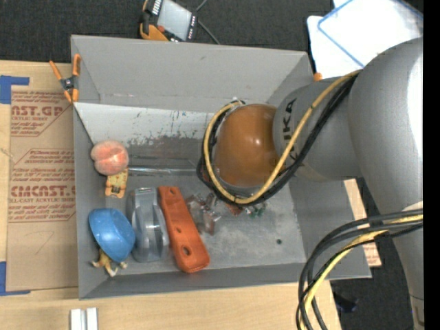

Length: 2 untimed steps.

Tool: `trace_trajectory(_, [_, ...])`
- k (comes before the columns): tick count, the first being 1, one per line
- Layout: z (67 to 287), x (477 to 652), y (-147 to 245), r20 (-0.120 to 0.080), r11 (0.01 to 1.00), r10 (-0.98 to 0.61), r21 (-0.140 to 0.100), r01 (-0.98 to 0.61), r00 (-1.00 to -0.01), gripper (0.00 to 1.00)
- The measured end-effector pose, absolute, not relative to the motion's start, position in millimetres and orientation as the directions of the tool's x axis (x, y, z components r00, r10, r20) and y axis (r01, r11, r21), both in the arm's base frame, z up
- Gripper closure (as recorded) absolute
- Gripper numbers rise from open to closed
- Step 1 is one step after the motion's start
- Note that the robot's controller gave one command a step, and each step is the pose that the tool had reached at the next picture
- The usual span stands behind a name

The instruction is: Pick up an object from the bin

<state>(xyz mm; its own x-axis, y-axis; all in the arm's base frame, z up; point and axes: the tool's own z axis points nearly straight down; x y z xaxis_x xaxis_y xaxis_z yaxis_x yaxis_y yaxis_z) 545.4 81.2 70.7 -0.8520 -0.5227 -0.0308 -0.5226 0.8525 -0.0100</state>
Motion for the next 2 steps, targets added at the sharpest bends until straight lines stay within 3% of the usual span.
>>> trace_trajectory(1, [72,539.7,151,-0.023,0.605,-0.796,-0.029,-0.796,-0.605,1.00])
trace_trajectory(2, [75,545.5,168,-0.028,0.668,-0.744,-0.031,-0.743,-0.668,1.00])
